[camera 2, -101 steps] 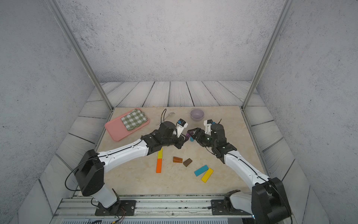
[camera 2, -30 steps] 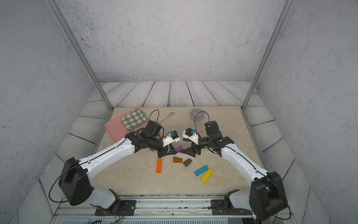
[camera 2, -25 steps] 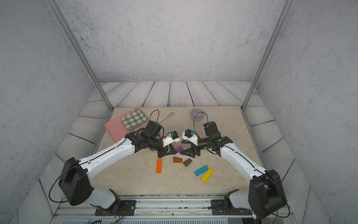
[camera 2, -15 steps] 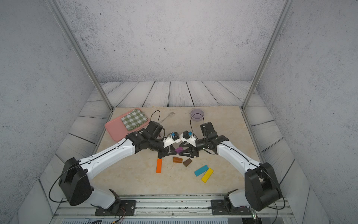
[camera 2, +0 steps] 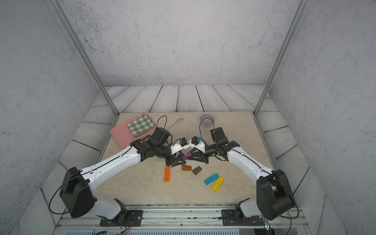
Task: Assemble a small pinwheel with building blocks
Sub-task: Assemble the building block at the center of the board.
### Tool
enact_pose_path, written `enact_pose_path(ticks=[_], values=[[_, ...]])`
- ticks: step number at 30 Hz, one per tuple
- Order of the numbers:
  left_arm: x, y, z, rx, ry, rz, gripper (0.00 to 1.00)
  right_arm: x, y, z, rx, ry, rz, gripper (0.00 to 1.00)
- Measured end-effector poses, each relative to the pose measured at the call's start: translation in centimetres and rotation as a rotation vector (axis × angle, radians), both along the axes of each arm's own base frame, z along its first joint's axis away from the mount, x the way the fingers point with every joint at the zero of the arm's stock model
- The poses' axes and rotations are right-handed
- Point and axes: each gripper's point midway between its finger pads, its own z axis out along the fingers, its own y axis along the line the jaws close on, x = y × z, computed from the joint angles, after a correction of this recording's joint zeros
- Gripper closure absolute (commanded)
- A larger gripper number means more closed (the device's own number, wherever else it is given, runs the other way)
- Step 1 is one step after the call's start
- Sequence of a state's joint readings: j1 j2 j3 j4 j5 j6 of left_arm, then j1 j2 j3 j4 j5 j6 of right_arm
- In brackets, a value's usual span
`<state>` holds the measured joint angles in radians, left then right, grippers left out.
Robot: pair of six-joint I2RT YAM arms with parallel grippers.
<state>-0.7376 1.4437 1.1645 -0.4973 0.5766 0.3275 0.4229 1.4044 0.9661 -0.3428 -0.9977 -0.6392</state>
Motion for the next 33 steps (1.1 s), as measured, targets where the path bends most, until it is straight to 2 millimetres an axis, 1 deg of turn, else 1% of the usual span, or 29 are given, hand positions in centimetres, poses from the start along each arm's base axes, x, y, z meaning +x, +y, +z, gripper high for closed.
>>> enact_pose_path(ticks=[1, 3, 4, 7, 9, 11, 14, 15, 17, 19, 21, 26, 28, 33], values=[[0.1, 0.2, 0.5, -0.010, -0.015, 0.017, 0.04, 0.3, -0.3, -0.1, -0.004, -0.001, -0.013, 0.86], [0.2, 0.7, 1.4, -0.032, -0.046, 0.059, 0.04, 1.4, -1.2, -0.2, -0.009, -0.007, -0.053, 0.86], [0.4, 1.1, 2.0, -0.047, -0.071, 0.086, 0.04, 2.2, -1.9, -0.2, -0.010, -0.014, -0.085, 0.84], [1.0, 2.3, 3.3, -0.087, -0.142, 0.178, 0.04, 5.4, -4.8, -0.8, -0.015, -0.048, -0.208, 0.85], [1.6, 3.0, 3.9, -0.100, -0.182, 0.242, 0.04, 7.4, -6.9, -1.9, -0.038, -0.066, -0.280, 0.86], [2.4, 3.8, 4.2, -0.100, -0.217, 0.307, 0.04, 9.3, -8.7, -3.8, -0.079, -0.075, -0.337, 0.87], [3.6, 4.5, 4.4, -0.093, -0.253, 0.383, 0.04, 11.1, -10.6, -6.6, -0.111, -0.048, -0.381, 0.87], [3.9, 4.6, 4.4, -0.092, -0.259, 0.401, 0.04, 11.4, -11.0, -7.2, -0.119, -0.038, -0.391, 0.87], [4.3, 4.8, 4.4, -0.090, -0.269, 0.426, 0.04, 12.2, -11.9, -8.3, -0.153, -0.033, -0.402, 0.87], [4.5, 5.0, 4.3, -0.087, -0.275, 0.442, 0.04, 13.2, -12.6, -8.3, -0.169, -0.056, -0.407, 0.87], [4.7, 5.1, 4.1, -0.084, -0.280, 0.452, 0.04, 14.4, -13.1, -7.8, -0.174, -0.095, -0.408, 0.88], [5.1, 5.1, 3.7, -0.077, -0.288, 0.466, 0.04, 17.0, -14.1, -6.3, -0.256, -0.201, -0.418, 0.90], [5.3, 5.0, 3.5, -0.076, -0.289, 0.469, 0.04, 17.3, -14.7, -6.6, -0.312, -0.231, -0.418, 0.91], [5.5, 4.8, 2.9, -0.067, -0.283, 0.466, 0.04, 17.0, -15.6, -8.6, -0.408, -0.251, -0.388, 0.92]])
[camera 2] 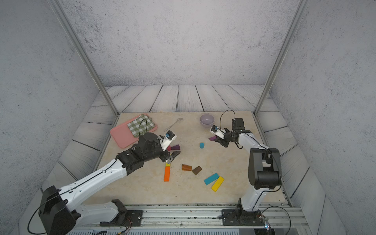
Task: Assemble a small pinwheel with building blocks
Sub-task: Assemble the building block at the center of the board.
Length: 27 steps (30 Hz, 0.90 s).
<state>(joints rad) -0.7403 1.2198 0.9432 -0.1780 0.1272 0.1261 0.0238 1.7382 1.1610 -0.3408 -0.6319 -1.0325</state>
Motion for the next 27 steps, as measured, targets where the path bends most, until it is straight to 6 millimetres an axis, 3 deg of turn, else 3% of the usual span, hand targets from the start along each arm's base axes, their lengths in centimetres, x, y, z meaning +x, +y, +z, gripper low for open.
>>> enact_pose_path(ticks=[16, 24, 27], values=[[0.3, -0.4, -1.5, 0.027, 0.029, -0.002, 0.04, -1.7, 0.7, -5.7, -0.166, 0.104, 0.087, 0.84], [0.4, -0.4, -1.9, 0.034, 0.036, -0.003, 0.04, -0.6, 0.7, -5.8, -0.205, 0.110, 0.116, 0.74], [0.4, -0.5, -2.1, 0.039, 0.038, -0.004, 0.04, -0.6, 0.6, -6.0, -0.212, 0.110, 0.121, 0.64]])
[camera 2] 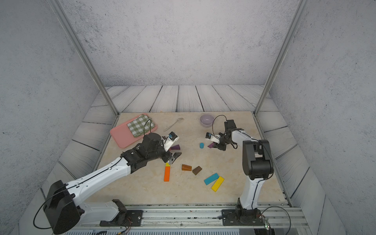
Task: Assemble a small pinwheel with building blocks
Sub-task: Assemble the building block at the center of the board.
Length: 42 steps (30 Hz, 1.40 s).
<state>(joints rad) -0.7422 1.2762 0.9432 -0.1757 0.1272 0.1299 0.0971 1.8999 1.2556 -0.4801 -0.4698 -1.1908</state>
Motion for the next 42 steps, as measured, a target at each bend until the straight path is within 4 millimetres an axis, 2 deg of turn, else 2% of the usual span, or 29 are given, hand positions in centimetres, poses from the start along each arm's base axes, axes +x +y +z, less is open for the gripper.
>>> enact_pose_path(ticks=[3, 6, 14, 19, 22, 38, 42], values=[[0.0, 0.0, -0.1, 0.002, 0.002, 0.000, 0.04, -0.4, -0.5, -1.0, -0.027, 0.024, 0.002, 0.58], [0.0, 0.0, -0.2, 0.003, 0.003, 0.000, 0.04, -1.1, -1.1, -2.0, -0.038, 0.062, 0.000, 0.57], [0.1, -0.1, -0.4, 0.008, 0.007, 0.000, 0.04, -1.3, -1.3, -2.2, -0.040, 0.071, -0.003, 0.52], [0.1, -0.1, -0.8, 0.015, 0.015, 0.000, 0.04, -1.1, -1.3, -2.1, -0.039, 0.066, -0.007, 0.64], [0.1, -0.1, -0.8, 0.015, 0.015, 0.000, 0.04, -0.5, -1.3, -1.9, -0.038, 0.055, -0.006, 0.66], [0.2, -0.1, -0.8, 0.019, 0.012, 0.001, 0.04, 2.4, -0.6, -1.3, -0.057, 0.032, 0.076, 0.69], [0.2, -0.1, -0.8, 0.019, 0.012, 0.001, 0.04, 2.2, -0.2, -1.6, -0.052, 0.058, 0.116, 0.68]])
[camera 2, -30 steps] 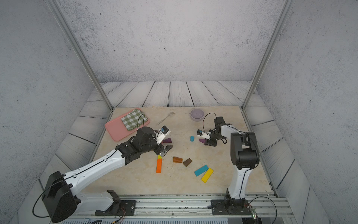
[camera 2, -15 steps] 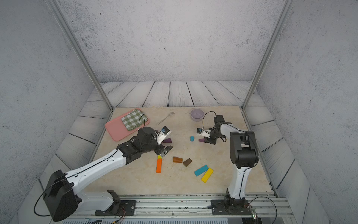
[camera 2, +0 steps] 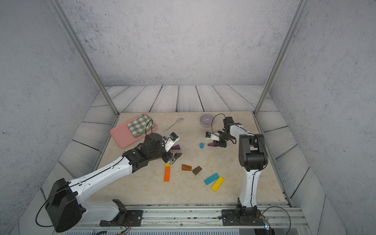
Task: Assemble a small pinwheel with building blocks
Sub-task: Assemble the building block at the center of the board.
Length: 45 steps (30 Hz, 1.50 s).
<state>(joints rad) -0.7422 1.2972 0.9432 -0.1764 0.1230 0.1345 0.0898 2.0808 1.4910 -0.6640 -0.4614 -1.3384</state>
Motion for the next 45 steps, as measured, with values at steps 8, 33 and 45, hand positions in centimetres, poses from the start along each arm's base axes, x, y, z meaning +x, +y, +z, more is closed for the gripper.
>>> enact_pose_path(ticks=[8, 33, 45], values=[[0.0, 0.0, -0.1, 0.003, 0.002, -0.001, 0.04, -0.4, 0.6, 0.0, -0.004, 0.024, 0.042, 0.68], [0.2, 0.0, -0.6, 0.021, 0.002, -0.003, 0.04, 0.6, 1.6, -0.1, -0.006, 0.019, 0.080, 0.56], [0.2, 0.0, -0.6, 0.025, -0.001, -0.004, 0.04, 0.5, 2.2, -0.3, -0.006, 0.017, 0.095, 0.61]])
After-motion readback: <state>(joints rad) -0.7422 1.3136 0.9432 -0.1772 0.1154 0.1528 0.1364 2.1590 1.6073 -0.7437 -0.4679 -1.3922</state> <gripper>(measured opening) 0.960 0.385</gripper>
